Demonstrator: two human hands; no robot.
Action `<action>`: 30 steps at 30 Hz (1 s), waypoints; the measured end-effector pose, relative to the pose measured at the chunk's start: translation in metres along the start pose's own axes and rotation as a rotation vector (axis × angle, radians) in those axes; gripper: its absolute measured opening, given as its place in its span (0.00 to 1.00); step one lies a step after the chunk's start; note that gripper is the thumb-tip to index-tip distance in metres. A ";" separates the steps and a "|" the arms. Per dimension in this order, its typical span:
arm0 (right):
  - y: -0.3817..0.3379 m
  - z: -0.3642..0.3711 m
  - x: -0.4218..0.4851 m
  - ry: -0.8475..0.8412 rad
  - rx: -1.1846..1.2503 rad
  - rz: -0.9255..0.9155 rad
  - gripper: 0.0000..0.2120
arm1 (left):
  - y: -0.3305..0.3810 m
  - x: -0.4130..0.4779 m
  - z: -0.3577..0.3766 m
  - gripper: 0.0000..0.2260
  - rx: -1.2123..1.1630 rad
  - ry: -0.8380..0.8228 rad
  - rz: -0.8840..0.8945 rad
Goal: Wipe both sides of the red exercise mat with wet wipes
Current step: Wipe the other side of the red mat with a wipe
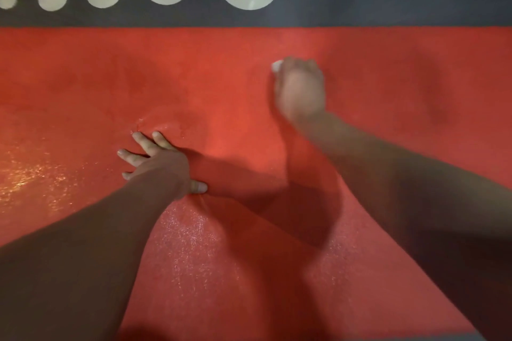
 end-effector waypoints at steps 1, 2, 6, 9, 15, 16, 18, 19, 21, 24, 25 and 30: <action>-0.033 0.001 -0.014 0.000 0.058 -0.098 0.05 | -0.001 0.000 0.000 0.68 -0.004 0.005 0.002; -0.062 0.000 -0.029 0.000 0.094 -0.202 0.04 | -0.001 0.000 0.001 0.68 -0.008 0.009 0.006; -0.058 -0.002 -0.033 0.025 -0.003 -0.401 0.07 | -0.001 0.002 0.002 0.68 0.007 0.025 0.016; 0.049 -0.017 -0.006 0.077 -0.179 0.036 0.15 | -0.003 0.004 0.003 0.68 0.016 0.022 0.021; 0.006 -0.011 -0.040 -0.001 -0.030 -0.012 0.12 | -0.002 0.000 0.002 0.67 -0.013 0.030 0.028; -0.029 -0.006 -0.056 -0.030 0.045 -0.154 0.10 | -0.002 -0.001 0.002 0.67 -0.018 0.032 0.029; -0.083 -0.002 -0.086 -0.105 0.126 -0.440 0.11 | -0.002 -0.001 0.002 0.67 -0.026 0.039 0.044; -0.091 -0.002 -0.093 -0.132 0.143 -0.551 0.12 | -0.002 -0.001 0.002 0.67 -0.031 0.043 0.053; -0.070 -0.001 -0.087 -0.118 0.078 -0.591 0.12 | -0.002 -0.001 0.002 0.66 -0.032 0.056 0.064; 0.023 -0.009 -0.055 -0.010 -0.091 -0.220 0.17 | -0.004 0.000 0.002 0.66 -0.021 0.069 0.064; 0.058 -0.017 -0.052 0.019 -0.137 -0.048 0.18 | -0.004 0.000 0.002 0.66 -0.022 0.072 0.060; 0.047 -0.021 -0.070 0.056 -0.107 0.050 0.09 | -0.002 -0.001 0.002 0.66 -0.029 0.082 0.060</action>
Point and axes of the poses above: each hand's wrist, its own x-axis towards the middle knuckle, its own z-axis out of the palm, y = z × x, the point moved 9 cm from there along x, towards the middle knuckle, and after that the axes turned 7 degrees about -z, right-handed, at the moved point
